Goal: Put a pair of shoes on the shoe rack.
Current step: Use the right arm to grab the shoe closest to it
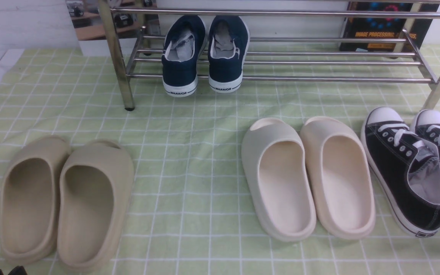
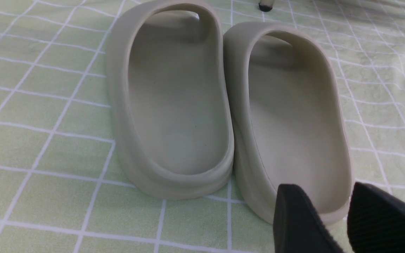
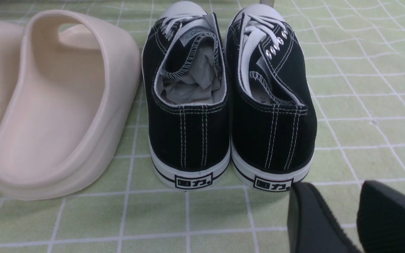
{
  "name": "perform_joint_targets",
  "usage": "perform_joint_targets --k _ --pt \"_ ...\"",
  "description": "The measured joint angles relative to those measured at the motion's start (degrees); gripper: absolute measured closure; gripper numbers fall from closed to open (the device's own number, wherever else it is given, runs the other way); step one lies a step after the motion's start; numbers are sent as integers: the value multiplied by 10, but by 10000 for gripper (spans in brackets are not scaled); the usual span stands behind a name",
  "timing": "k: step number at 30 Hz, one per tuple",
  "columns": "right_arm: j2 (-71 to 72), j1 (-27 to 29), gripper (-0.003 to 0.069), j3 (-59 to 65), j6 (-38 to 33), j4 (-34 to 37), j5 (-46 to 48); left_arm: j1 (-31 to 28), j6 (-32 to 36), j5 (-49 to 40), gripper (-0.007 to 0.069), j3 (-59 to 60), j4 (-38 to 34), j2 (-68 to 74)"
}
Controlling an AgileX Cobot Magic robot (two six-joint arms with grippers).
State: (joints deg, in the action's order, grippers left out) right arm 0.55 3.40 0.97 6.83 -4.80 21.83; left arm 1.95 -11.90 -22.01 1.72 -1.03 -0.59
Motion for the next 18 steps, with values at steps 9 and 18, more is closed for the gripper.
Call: perform_joint_targets --k 9,18 --pt "0 0 415 1 1 95 -13 0 0 0 386 0 0 0" --pt "0 0 415 5 28 461 -5 0 0 0 386 0 0 0"
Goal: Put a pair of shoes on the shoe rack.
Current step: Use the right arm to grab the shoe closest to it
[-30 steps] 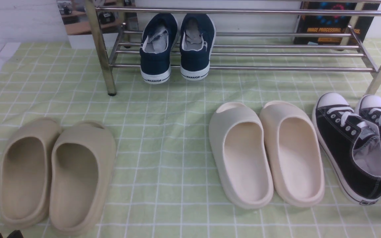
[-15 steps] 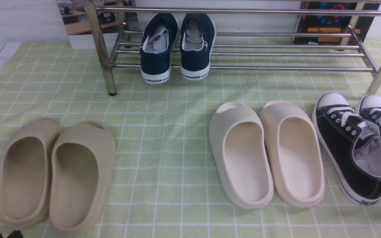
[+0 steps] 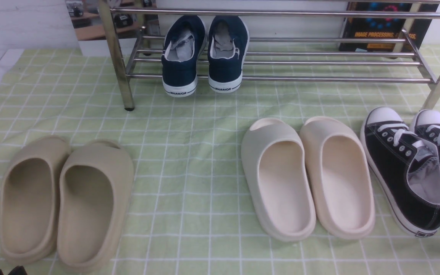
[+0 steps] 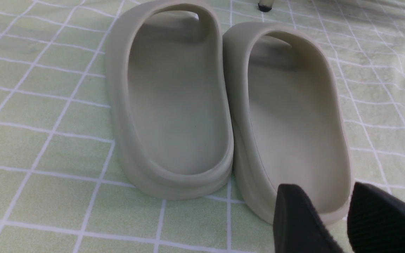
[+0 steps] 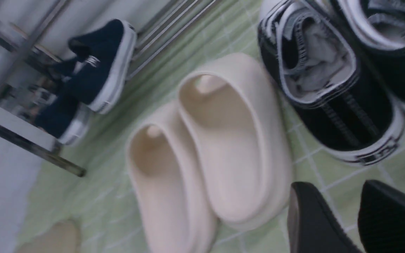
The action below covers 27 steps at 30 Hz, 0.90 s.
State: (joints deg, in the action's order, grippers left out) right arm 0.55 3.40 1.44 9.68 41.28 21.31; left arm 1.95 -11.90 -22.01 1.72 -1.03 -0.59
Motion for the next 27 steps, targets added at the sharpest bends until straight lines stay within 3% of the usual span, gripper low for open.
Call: perform_joint_targets --k 4,13,18,24,27 --pt "0 0 415 0 2 56 -25 0 0 0 386 0 0 0" --pt "0 0 426 0 -15 45 -115 0 0 0 386 0 0 0" --pt "0 0 496 -21 -104 38 -100 0 0 0 386 0 0 0" --pt "-44 0 654 -148 -265 11 -77 0 0 0 386 0 0 0" --pt "-120 0 662 -226 -310 -22 -37 0 0 0 386 0 0 0"
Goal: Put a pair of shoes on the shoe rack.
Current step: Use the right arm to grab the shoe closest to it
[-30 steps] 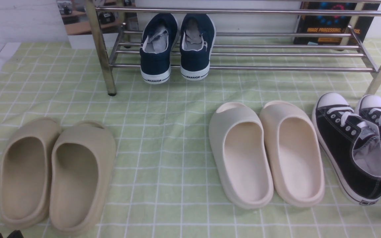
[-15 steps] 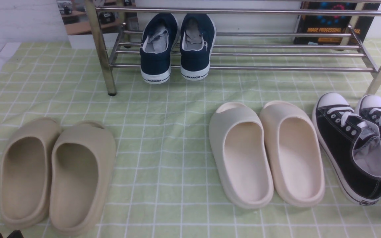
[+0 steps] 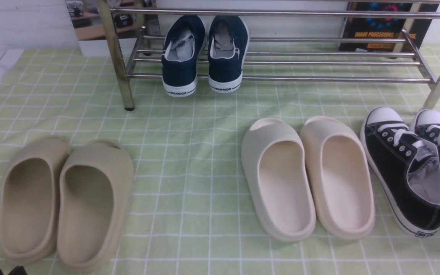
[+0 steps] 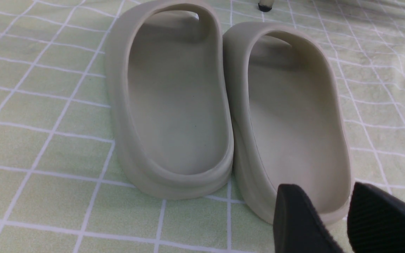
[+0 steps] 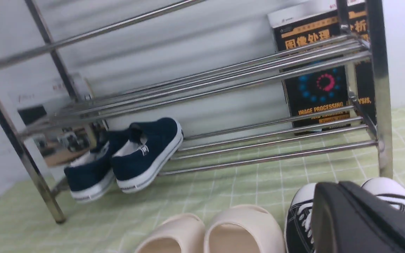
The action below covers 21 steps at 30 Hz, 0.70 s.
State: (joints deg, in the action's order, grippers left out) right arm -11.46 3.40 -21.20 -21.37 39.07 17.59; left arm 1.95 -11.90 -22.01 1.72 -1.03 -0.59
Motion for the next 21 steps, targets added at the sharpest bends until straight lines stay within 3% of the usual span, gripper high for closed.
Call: perform_joint_targets --k 6,12,19,21 --pt "-201 0 662 -181 -10 -116 212 0 0 0 386 0 0 0" --pt "-389 0 662 -325 29 -206 422 0 0 0 386 0 0 0" --pt "-549 -9 660 -400 47 -223 474 0 0 0 386 0 0 0" --pt "-598 -38 652 -412 53 -257 474 0 0 0 386 0 0 0"
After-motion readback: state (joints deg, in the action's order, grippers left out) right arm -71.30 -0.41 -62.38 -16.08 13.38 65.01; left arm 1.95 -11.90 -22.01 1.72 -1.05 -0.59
